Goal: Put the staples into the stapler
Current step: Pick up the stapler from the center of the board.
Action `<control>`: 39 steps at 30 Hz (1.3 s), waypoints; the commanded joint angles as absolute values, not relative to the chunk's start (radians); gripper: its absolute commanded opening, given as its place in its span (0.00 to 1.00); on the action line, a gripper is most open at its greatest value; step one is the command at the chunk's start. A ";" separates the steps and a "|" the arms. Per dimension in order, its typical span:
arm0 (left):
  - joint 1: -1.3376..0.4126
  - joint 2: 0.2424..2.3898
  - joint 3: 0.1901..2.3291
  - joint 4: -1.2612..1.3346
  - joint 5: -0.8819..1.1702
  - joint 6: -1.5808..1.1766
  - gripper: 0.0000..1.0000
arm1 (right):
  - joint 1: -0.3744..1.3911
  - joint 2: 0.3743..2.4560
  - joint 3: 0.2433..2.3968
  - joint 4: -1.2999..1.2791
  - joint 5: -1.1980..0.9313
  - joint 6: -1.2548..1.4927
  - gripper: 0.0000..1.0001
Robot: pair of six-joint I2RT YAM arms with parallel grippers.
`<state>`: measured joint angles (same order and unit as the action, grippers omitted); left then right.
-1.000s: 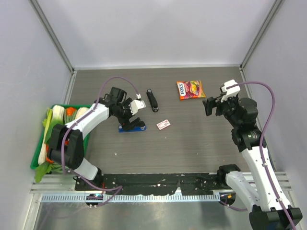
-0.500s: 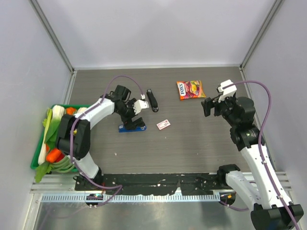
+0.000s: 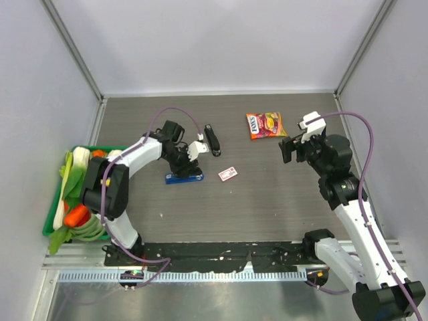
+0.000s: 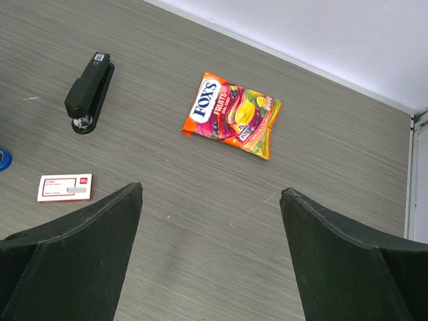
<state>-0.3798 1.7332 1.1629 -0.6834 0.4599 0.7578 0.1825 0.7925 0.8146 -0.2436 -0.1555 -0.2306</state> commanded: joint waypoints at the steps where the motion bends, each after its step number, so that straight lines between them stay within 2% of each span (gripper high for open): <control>1: -0.383 1.724 1.189 -0.689 0.486 0.744 0.38 | 0.190 0.795 0.810 -0.209 -0.138 -0.241 0.89; 2: -0.383 1.720 1.187 -0.689 0.486 0.744 0.28 | 0.192 0.798 0.810 -0.206 -0.137 -0.242 0.89; 4: -0.385 1.712 1.184 -0.689 0.486 0.739 0.21 | 0.195 0.799 0.808 -0.206 -0.138 -0.241 0.89; 5: -0.384 1.704 1.184 -0.690 0.486 0.733 0.12 | 0.193 0.801 0.807 -0.206 -0.140 -0.241 0.89; 9: -0.385 1.668 1.183 -0.693 0.494 0.721 0.01 | 0.199 0.805 0.801 -0.209 -0.169 -0.245 0.89; 20: -0.411 1.482 1.175 -0.726 0.543 0.689 0.00 | 0.251 0.822 0.793 -0.317 -0.472 -0.325 0.89; 30: -0.586 1.347 1.224 -0.804 0.531 0.626 0.00 | 0.353 0.828 0.726 -0.336 -0.760 -0.410 0.89; 35: -0.618 1.342 1.282 -0.839 0.564 0.569 0.00 | 0.414 0.865 0.693 -0.278 -0.804 -0.394 0.89; 39: -0.632 1.367 1.328 -0.858 0.580 0.531 0.00 | 0.523 0.896 0.675 -0.200 -0.695 -0.390 0.89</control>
